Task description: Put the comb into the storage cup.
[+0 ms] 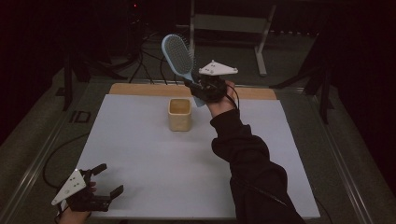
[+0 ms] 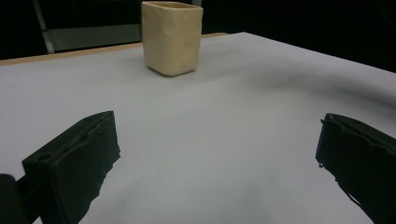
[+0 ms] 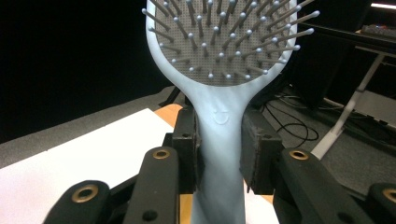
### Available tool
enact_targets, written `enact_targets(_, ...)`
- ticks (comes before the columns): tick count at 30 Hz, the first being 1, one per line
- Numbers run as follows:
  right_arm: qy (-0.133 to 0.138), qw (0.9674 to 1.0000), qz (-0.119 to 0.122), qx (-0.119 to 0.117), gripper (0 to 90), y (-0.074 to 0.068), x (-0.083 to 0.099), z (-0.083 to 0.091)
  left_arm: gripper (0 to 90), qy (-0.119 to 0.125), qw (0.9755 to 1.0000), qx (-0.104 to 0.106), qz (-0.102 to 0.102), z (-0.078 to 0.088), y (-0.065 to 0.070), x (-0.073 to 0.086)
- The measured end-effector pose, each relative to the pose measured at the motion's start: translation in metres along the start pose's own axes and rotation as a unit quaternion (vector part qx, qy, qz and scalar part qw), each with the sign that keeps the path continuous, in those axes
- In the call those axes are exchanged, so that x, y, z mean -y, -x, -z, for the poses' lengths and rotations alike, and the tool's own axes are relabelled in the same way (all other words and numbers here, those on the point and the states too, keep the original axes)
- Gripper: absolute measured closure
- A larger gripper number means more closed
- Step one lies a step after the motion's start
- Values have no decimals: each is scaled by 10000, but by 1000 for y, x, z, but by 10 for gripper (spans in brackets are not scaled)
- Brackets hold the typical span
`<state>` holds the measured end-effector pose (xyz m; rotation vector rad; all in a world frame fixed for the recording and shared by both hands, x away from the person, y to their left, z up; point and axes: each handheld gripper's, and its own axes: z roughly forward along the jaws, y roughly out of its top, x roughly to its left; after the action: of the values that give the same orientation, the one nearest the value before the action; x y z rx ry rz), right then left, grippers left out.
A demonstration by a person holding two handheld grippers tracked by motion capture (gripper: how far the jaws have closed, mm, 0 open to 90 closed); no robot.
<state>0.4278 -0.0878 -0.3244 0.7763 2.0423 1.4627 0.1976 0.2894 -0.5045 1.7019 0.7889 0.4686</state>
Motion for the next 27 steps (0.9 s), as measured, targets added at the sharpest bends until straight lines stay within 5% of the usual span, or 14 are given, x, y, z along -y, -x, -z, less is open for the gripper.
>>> enact_targets(9, 209, 9994, -256, -103, 698, 3, -4, -18, 0, 18, 10000, 5, 19, 1, 0, 0)
enact_targets(27, 307, 9989, -344, 54, 698, 6, -5, -52, 0, 67, 10000, 46, 38, 2, 0, 0)
